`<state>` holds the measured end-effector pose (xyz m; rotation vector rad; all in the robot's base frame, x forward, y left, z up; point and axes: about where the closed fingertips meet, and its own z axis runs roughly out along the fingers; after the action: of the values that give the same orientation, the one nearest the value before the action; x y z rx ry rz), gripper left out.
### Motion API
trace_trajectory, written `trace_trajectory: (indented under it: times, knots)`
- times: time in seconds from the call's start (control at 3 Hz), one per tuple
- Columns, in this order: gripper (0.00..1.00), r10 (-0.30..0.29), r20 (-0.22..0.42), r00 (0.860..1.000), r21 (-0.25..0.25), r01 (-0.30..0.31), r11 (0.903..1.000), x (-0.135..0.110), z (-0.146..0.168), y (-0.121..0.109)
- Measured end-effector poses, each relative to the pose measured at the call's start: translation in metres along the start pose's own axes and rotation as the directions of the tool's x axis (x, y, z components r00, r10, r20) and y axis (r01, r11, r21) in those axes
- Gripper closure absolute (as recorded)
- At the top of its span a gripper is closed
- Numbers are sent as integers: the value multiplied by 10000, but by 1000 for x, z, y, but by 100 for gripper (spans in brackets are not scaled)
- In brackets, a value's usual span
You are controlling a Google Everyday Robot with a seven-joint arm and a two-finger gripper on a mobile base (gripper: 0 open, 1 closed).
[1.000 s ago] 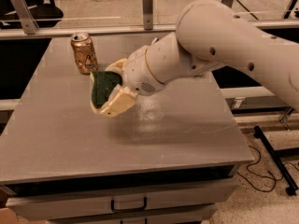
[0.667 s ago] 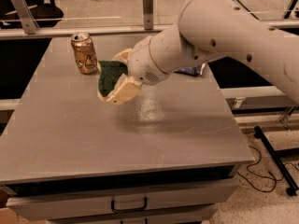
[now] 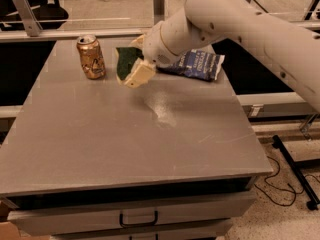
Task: Move sponge near orange can
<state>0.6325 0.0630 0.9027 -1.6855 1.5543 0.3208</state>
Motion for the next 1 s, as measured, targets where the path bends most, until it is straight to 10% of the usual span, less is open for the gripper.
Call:
trace_trajectory:
  times: [0.33,1.0]
  knots:
    - [100,130,-173,9998,143,-128,9998,15,24,-25]
    - [59,722,-319,9969,800,-695,9944,26,67,-56]
